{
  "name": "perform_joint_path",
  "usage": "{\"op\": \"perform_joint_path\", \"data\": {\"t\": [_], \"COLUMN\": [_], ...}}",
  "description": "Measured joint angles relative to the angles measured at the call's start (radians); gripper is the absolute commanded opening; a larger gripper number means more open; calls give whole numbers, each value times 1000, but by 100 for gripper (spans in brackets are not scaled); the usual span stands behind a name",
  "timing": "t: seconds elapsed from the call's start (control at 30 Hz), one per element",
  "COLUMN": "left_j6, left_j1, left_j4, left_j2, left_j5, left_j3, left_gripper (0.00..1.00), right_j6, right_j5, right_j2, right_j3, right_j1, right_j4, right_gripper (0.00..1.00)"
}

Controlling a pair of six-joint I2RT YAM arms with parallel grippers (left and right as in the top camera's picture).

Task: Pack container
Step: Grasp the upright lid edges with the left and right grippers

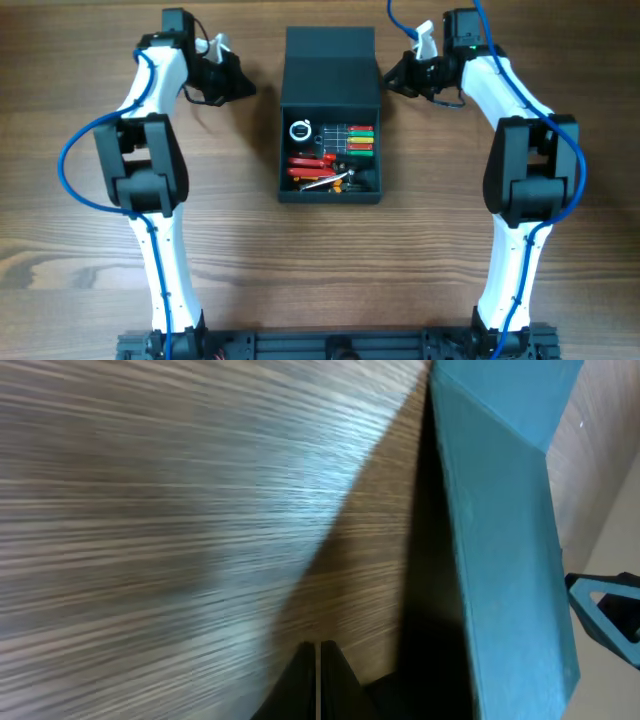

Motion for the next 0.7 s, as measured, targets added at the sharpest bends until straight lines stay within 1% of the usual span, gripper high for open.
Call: {"op": "perform_joint_path", "data": {"t": [0.23, 0.43, 0.57, 0.7], "left_j6": [-16, -26, -31, -37], "left_j1": [-84, -96, -95, -88], "left_j4": [41, 47, 83, 179], "left_j2": [2, 2, 2, 2], "left_j5": [10, 10, 32, 146], "left_j3": [0, 0, 0, 0], "left_gripper": [4, 4, 4, 4], "right_j6": [3, -1, -24, -19], "right_j5": [9, 6, -111, -273], "right_j2": [56, 75, 76, 77], "right_j3": [0, 0, 0, 0], "right_j1": [3, 3, 3, -2], "right_j4": [5, 26, 102, 203], "right_gripper": [4, 4, 4, 4]}}
